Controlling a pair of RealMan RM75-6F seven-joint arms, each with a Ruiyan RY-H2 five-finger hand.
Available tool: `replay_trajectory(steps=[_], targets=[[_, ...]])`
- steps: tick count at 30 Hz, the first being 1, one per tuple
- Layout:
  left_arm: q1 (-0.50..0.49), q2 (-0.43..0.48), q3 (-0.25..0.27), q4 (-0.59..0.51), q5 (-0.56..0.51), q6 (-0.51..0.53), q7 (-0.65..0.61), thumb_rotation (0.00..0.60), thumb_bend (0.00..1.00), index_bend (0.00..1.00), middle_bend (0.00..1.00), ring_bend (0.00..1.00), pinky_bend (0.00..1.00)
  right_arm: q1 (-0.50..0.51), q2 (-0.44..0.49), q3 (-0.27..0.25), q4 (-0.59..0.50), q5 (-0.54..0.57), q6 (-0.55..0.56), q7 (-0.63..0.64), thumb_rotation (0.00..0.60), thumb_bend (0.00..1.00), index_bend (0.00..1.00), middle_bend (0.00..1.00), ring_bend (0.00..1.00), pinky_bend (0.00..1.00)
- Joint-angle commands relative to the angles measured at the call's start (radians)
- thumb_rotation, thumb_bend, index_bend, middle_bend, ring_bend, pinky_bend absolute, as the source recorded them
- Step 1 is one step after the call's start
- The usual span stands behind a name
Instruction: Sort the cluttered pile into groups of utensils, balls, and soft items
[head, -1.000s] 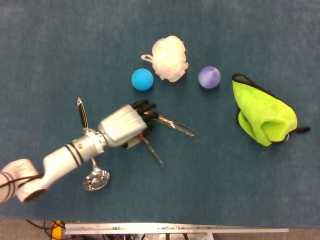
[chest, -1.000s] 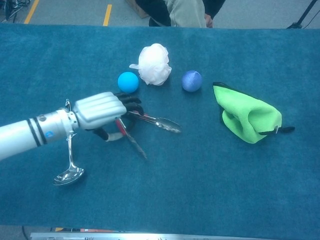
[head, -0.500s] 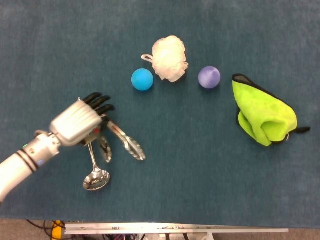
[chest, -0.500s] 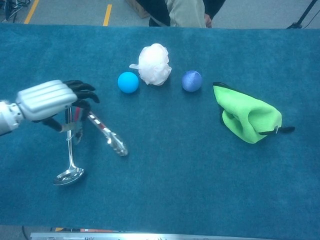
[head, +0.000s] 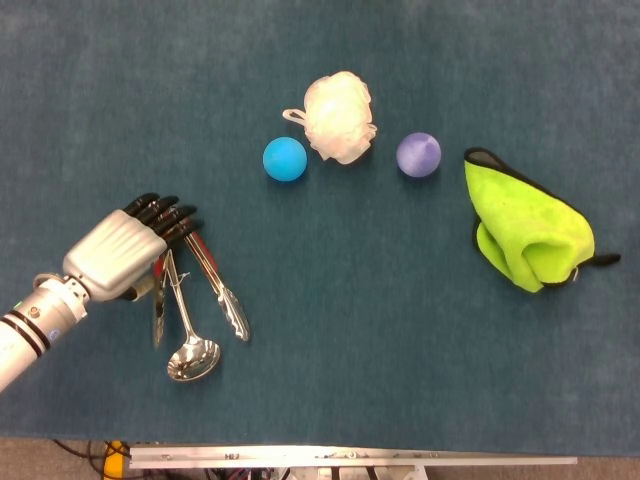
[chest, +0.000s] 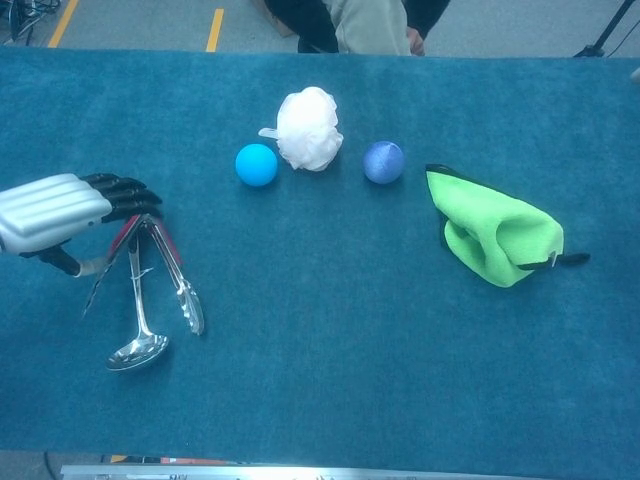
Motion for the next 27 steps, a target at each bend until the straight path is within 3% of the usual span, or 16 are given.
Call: replay_trajectory(steps=[1,14,27], targets=[[-0.006,0.027,-0.021,-0.043,-0.034,-0.03,0.043,0.6,0.35,0.0,0.0,0.0,0.07,0.0,0.0,0.0,0.002,0.001,0.0,0.002,0.6,0.01,0.24,0.3,0.16,0.32],[-0.003,0.121,-0.081,-0.15,-0.136,-0.068,0.147,0.6,0.35,0.0,0.0,0.0,0.07,-0.002,-0.003,-0.001,0.017,-0.005,0.005,0.021,0.6,0.01,0.24,0.3,0.16,0.32],[0.028,0.092,-0.185,-0.171,-0.196,0.017,0.101,0.6,0.35,0.0,0.01,0.0,0.07,0.005,-0.003,-0.002,0.008,-0.008,-0.005,0.005,0.6,0.01,0.24,0.3,0.16,0.32]])
